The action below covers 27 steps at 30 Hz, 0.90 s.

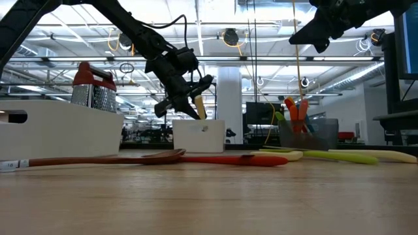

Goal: Pick & Place Kitchen Items
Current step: Put the yellow table knife into the top white bin

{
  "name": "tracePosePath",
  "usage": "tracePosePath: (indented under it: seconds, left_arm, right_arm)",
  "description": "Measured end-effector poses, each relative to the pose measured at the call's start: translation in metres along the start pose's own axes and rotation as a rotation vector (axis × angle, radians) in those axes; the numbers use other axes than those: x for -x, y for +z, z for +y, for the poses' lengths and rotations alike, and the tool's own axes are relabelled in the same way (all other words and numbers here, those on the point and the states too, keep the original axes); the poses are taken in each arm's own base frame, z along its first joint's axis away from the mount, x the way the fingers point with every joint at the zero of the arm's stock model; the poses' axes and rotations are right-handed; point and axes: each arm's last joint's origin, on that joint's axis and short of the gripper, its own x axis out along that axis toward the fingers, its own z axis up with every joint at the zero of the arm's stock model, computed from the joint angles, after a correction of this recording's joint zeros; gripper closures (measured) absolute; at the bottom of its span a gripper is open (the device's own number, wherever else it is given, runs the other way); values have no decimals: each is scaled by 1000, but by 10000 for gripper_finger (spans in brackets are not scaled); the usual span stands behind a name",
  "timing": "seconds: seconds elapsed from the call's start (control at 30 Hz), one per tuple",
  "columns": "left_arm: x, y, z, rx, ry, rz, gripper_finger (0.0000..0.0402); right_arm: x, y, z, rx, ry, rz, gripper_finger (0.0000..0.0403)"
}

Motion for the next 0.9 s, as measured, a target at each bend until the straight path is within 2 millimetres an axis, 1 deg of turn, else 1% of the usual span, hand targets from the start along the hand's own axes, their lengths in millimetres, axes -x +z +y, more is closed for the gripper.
tracePosePath:
  seconds: [0.2,0.47,0.9]
  left_arm:
    - [0,1,-1,-21,-6,-34,318]
    - [0,2,-3,15,-23,-60,318]
    - [-1,-1,-2,3,8,-94,318]
  right_arm:
    - [0,0,0,0,0,0,400]
    - [0,0,0,0,0,0,400]
    - [0,0,0,-1,0,0,400]
